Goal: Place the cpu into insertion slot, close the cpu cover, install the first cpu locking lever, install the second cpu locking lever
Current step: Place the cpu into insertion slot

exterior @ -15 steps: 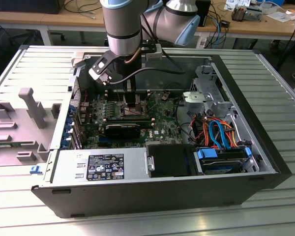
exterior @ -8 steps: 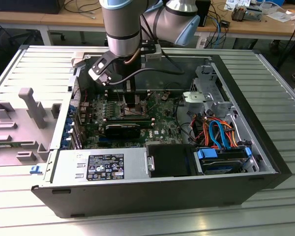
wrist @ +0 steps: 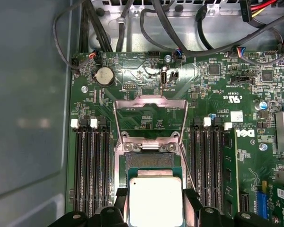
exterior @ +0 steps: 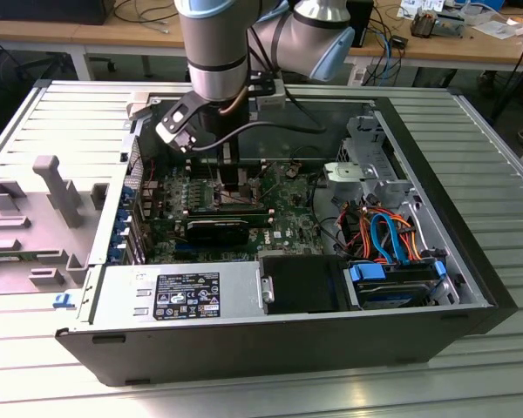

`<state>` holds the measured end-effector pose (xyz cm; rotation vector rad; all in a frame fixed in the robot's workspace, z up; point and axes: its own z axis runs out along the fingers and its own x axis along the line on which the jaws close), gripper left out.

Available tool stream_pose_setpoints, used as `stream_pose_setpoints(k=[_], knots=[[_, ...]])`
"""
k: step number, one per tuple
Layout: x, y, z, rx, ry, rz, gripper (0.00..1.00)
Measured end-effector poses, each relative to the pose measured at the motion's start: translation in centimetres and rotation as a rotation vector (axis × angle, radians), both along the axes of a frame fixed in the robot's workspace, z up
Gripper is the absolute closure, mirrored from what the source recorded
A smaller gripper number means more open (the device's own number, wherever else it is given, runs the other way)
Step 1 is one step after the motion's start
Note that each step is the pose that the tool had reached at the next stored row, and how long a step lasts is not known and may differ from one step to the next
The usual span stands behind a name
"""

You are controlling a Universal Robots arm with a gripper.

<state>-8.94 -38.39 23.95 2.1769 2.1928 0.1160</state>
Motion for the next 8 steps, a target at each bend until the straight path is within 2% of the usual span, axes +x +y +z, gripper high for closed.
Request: stream_pose_setpoints(k=[8], knots=[[-0.21, 0.0, -0.13, 0.0, 0.0, 0.0, 0.45]])
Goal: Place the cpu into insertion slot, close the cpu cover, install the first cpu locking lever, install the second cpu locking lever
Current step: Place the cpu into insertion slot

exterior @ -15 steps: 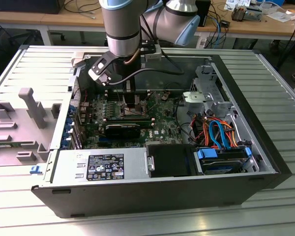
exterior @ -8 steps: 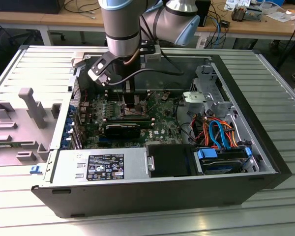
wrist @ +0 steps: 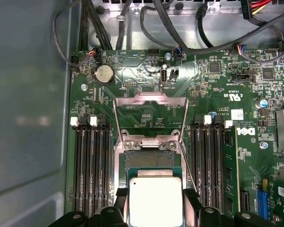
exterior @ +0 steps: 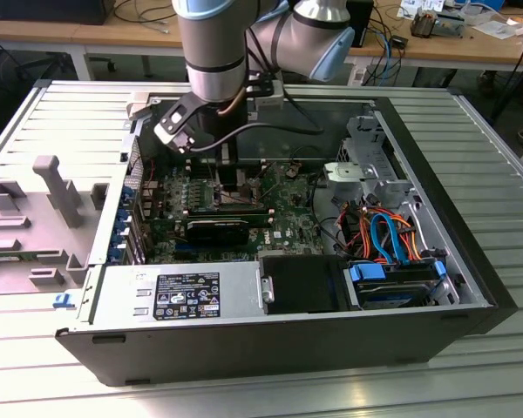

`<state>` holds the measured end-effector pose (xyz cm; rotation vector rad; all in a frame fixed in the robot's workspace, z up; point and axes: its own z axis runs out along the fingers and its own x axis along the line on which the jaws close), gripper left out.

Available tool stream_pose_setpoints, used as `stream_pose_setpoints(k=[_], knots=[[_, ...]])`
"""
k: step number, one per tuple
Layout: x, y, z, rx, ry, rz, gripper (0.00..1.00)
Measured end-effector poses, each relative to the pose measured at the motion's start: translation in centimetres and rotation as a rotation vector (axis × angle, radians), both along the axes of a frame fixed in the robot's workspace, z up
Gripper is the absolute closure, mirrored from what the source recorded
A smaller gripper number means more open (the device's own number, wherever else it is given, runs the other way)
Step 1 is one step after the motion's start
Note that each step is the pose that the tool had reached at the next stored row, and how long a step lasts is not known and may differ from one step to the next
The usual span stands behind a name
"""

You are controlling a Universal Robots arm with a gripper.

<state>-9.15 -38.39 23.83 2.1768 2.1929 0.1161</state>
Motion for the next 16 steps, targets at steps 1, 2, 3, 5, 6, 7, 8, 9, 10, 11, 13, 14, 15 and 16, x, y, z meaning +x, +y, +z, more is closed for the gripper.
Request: stream_pose_setpoints(k=[1, 2, 3, 5, 6, 7, 8, 9, 10, 11, 13, 14, 15, 16], knots=[[-0.04, 0.0, -0.02, 0.0, 0.0, 0.0, 0.45], [-0.06, 0.0, -0.05, 0.0, 0.0, 0.0, 0.45], [-0.09, 0.0, -0.07, 0.0001, 0.0, 0.0, 0.45], [-0.12, 0.0, -0.1, 0.0, 0.0, 0.0, 0.45], [-0.14, 0.0, -0.12, 0.0, 0.0, 0.0, 0.45], [-0.15, 0.0, -0.14, 0.0, 0.0, 0.0, 0.45], [-0.17, 0.0, -0.15, 0.0, 0.0, 0.0, 0.45], [-0.19, 0.0, -0.17, 0.0, 0.0, 0.0, 0.45], [-0.21, 0.0, -0.19, 0.0, 0.0, 0.0, 0.45], [-0.23, 0.0, -0.21, 0.0, 0.0, 0.0, 0.45], [-0.26, 0.0, -0.24, 0.0, 0.0, 0.0, 0.45], [-0.27, 0.0, -0.25, 0.0, 0.0, 0.0, 0.45], [-0.29, 0.0, -0.27, 0.0, 0.0, 0.0, 0.45], [-0.29, 0.0, -0.28, 0.0, 0.0, 0.0, 0.45]])
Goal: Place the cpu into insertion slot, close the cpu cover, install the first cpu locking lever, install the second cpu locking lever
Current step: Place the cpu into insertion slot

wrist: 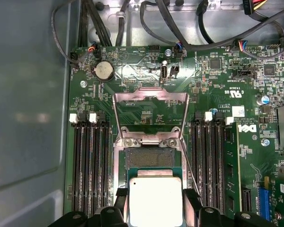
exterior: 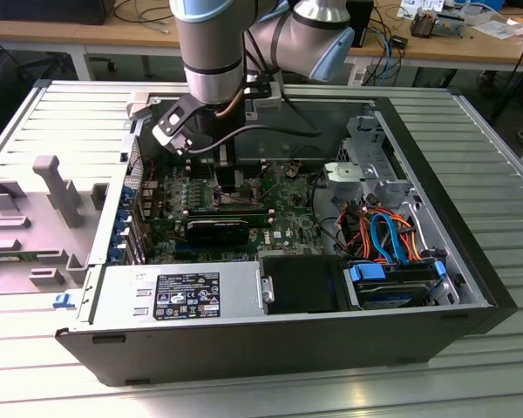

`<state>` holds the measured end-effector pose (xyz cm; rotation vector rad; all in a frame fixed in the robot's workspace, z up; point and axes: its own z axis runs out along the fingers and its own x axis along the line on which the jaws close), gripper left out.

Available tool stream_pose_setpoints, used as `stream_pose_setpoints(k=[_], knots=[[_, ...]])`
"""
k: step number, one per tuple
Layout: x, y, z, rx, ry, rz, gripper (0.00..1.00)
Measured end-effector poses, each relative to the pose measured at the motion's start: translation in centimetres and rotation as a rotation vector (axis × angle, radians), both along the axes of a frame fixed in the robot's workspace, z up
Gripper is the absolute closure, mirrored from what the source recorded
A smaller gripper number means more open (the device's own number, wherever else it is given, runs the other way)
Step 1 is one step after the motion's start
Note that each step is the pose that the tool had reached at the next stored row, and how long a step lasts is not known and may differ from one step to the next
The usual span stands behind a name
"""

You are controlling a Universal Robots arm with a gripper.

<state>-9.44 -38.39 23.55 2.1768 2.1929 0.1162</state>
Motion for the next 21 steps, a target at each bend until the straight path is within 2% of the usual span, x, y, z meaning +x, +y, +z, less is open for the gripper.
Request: stream_pose_setpoints(k=[21], knots=[[-0.2, 0.0, -0.4, 0.0, 0.0001, 0.0, 0.45]])
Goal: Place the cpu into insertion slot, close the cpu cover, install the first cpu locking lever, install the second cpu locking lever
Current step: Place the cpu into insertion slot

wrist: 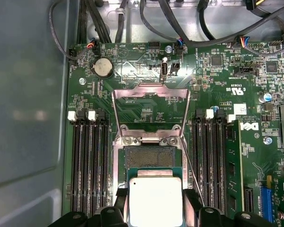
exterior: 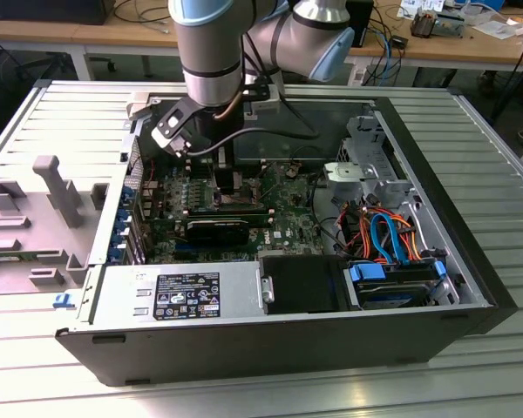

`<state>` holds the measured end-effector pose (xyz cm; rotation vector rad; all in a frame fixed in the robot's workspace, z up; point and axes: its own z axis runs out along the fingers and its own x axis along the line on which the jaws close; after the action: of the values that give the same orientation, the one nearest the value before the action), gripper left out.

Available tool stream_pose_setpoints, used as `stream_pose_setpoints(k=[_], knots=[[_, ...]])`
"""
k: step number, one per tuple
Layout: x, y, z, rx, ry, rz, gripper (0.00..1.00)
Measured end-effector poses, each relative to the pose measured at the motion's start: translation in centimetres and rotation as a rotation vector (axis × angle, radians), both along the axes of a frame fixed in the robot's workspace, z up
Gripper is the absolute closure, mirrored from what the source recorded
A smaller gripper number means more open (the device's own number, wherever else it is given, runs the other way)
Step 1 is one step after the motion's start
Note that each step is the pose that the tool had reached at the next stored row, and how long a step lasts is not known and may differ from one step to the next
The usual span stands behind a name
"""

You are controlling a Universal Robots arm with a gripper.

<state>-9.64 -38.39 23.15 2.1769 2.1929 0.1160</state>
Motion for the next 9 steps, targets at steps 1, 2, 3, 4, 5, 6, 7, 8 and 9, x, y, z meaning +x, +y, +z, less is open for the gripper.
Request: stream_pose_setpoints(k=[1, 2, 3, 4, 5, 6, 7, 8, 9], knots=[[-0.03, 0.0, -0.03, 0.0, -0.0001, 0.0, 0.45], [-0.05, 0.0, -0.04, 0.0, -0.0001, 0.0, 0.45], [-0.06, 0.0, -0.05, 0.0, -0.0001, 0.0, 0.45], [-0.07, 0.0, -0.06, 0.0, -0.0001, 0.0, 0.45], [-0.09, 0.0, -0.07, 0.0, -0.0001, 0.0, 0.45], [-0.11, 0.0, -0.08, 0.0, -0.0001, 0.0, 0.45], [-0.13, 0.0, -0.09, 0.0, -0.0001, 0.0, 0.45], [-0.14, 0.0, -0.1, 0.0, -0.0001, 0.0, 0.45], [-0.15, 0.0, -0.11, 0.0, -0.0001, 0.0, 0.45]])
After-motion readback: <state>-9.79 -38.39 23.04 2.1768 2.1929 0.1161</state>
